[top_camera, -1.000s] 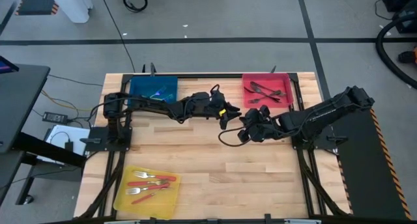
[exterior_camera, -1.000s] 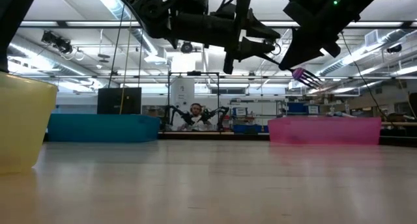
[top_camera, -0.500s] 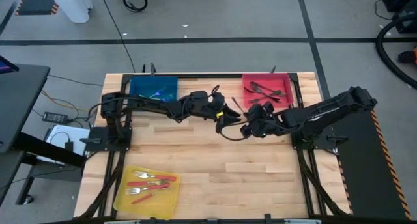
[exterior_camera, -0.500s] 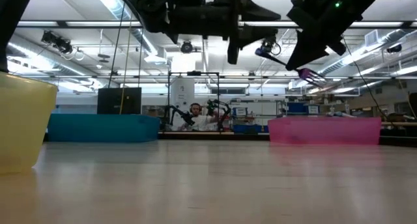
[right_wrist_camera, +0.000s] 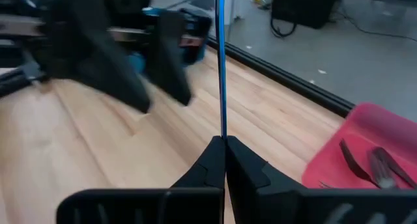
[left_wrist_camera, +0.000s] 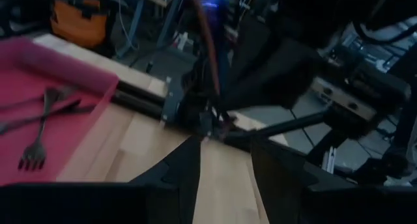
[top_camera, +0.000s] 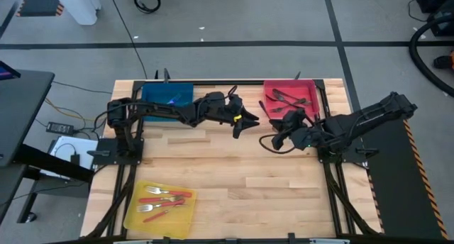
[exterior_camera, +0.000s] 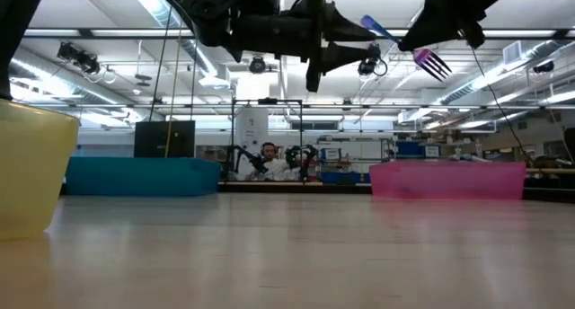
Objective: Sort silverware by color (type)
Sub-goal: Put the iridescent fork into the blue bin, then return to Home Position
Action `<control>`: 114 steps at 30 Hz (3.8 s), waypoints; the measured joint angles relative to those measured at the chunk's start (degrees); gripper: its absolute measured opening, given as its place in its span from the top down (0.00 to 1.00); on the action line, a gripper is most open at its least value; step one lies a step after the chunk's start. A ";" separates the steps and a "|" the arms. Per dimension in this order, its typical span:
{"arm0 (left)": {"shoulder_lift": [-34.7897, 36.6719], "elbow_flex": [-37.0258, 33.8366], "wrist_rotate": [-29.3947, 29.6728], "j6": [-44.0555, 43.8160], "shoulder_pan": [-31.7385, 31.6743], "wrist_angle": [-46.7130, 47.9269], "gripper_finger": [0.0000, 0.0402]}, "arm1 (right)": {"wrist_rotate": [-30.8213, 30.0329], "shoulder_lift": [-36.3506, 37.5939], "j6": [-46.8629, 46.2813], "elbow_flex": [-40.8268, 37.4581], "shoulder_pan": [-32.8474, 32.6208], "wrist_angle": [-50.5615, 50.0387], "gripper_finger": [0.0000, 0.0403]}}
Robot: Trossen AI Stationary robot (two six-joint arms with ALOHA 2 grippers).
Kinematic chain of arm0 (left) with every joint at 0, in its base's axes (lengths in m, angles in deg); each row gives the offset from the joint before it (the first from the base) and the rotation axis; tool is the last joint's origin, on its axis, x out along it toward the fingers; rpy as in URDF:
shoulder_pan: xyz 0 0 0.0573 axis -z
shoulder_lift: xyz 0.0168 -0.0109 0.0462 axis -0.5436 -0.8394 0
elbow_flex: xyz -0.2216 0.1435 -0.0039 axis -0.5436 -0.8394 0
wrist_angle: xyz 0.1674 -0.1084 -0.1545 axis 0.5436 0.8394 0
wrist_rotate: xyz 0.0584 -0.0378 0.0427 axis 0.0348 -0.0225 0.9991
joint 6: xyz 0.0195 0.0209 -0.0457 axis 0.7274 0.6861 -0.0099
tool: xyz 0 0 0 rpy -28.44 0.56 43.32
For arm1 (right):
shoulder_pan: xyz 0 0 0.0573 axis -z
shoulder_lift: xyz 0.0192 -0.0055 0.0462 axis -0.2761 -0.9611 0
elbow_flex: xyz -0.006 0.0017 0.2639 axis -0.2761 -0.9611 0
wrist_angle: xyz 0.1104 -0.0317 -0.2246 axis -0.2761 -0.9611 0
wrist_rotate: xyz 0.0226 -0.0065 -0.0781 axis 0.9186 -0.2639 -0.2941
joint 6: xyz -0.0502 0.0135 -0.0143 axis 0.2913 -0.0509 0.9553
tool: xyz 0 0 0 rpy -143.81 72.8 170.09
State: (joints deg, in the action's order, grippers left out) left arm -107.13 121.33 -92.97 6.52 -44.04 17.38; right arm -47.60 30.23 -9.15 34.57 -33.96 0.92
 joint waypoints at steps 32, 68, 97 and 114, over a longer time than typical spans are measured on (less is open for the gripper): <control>0.00 0.02 -0.20 4.53 0.15 -5.46 0.97 | 7.16 -4.52 5.25 -0.04 0.43 7.63 0.98; 32.91 0.76 5.22 34.72 -19.44 71.41 1.00 | 13.46 0.25 13.98 0.00 0.72 7.89 0.73; 26.80 -9.03 23.81 45.64 -37.50 85.51 0.89 | 13.51 0.22 13.58 0.00 0.85 7.92 0.73; 33.76 -7.72 17.97 39.36 -32.29 83.80 0.73 | 18.00 4.89 16.40 0.00 0.76 8.00 0.73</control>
State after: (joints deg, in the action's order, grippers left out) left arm -73.37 113.61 -75.00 45.88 -76.33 101.18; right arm -29.60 35.12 7.25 34.57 -33.20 8.92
